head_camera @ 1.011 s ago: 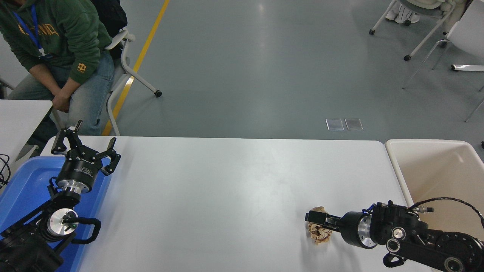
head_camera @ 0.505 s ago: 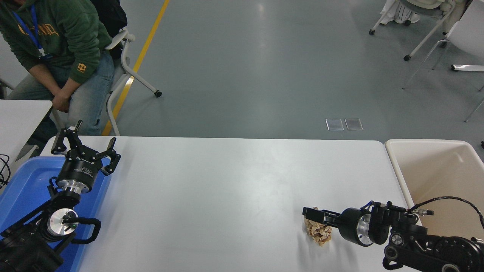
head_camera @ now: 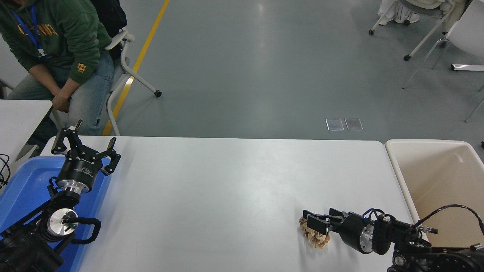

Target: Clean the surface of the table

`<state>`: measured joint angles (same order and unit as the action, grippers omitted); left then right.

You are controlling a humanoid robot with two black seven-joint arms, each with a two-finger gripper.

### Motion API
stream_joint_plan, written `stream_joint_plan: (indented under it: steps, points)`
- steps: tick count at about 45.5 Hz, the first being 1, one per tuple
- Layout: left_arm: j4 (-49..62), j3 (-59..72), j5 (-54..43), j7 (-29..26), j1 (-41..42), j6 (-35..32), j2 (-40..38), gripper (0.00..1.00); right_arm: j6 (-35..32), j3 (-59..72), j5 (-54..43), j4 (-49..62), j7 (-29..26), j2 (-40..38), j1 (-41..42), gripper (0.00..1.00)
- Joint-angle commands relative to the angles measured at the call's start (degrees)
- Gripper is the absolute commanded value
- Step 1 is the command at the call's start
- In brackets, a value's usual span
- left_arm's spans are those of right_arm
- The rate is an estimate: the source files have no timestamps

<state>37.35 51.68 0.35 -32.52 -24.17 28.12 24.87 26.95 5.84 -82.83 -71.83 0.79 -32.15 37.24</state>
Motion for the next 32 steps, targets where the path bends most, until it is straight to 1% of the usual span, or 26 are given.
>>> stream_joint_plan:
  steps: [1,10,13,27,32]
  points:
    - [0.0,0.0,0.0,0.0,0.0,0.0,0.0,0.99,7.9,6.1,-1.6,1.8,1.8,1.1,0.0,1.00]
    - [0.0,0.0,0.0,0.0,0.0,0.0,0.0,0.99,13.0,8.3,-3.3,1.5,4.4,2.4,-0.2,1.00]
    - [0.0,0.0,0.0,0.0,0.0,0.0,0.0,0.99,14.3,8.7,-3.4,1.7,4.5,3.0,-0.2,1.00]
    - [0.0,0.0,0.0,0.0,0.0,0.0,0.0,0.99,17.2,8.7,-3.3,7.9,4.5,6.2,-1.1,1.00]
    - [0.0,0.0,0.0,0.0,0.0,0.0,0.0,0.99,17.3,8.7,-3.2,10.0,4.5,7.5,-1.2,1.00]
